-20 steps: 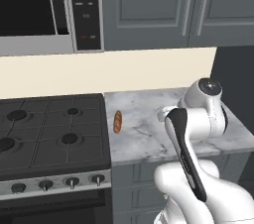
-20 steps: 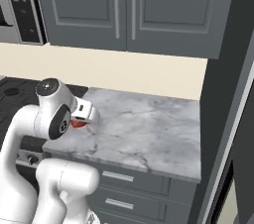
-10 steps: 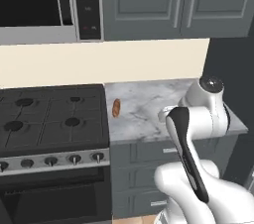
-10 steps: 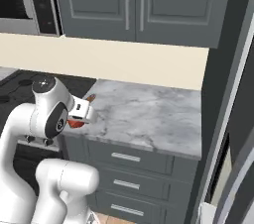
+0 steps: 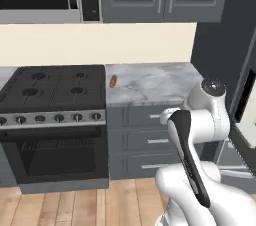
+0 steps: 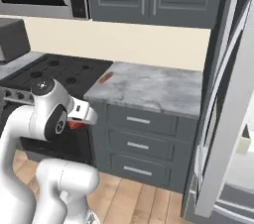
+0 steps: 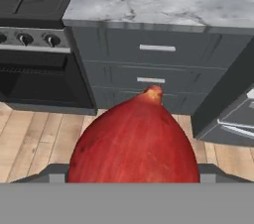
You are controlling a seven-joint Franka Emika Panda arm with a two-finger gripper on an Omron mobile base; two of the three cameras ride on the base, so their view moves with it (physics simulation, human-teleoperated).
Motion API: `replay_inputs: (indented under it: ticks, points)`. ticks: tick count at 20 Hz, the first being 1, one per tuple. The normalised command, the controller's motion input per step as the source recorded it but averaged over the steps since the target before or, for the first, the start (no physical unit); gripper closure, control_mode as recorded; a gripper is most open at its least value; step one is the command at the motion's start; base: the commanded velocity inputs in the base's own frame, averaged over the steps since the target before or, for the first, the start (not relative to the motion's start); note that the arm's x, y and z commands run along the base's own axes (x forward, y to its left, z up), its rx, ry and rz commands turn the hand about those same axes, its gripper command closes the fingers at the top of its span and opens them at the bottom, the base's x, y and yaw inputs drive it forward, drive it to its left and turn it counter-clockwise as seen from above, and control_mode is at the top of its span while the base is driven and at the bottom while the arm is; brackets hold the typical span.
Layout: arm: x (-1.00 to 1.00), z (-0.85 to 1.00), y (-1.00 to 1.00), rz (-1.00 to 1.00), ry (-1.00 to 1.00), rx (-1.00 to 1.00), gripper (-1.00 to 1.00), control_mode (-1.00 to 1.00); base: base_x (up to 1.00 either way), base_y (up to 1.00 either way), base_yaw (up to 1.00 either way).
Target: Place the onion and avocado inside the fridge drawer. Close the drawer after placing the vegetables.
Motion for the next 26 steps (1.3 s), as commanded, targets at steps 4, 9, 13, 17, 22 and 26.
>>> replay_inputs:
  ticks: [4,9,13,17,22,26]
  points:
    - [0.0,0.0,0.0,0.0,0.0,0.0,1.0,1.0,-0.66,-0.72,0.22]
    - [0.0,0.0,0.0,0.0,0.0,0.0,1.0,1.0,-0.19,-0.81,0.29]
    - [0.0,0.0,0.0,0.0,0.0,0.0,1.0,1.0,-0.08,-1.0,0.32]
    - [0.0,0.0,0.0,0.0,0.0,0.0,1.0,1.0,-0.26,-1.0,0.24]
    - [0.0,0.0,0.0,0.0,0.0,0.0,1.0,1.0,-0.03,-1.0,0.11]
    - [0.0,0.0,0.0,0.0,0.0,0.0,1.0,1.0,0.02,-0.98,0.08]
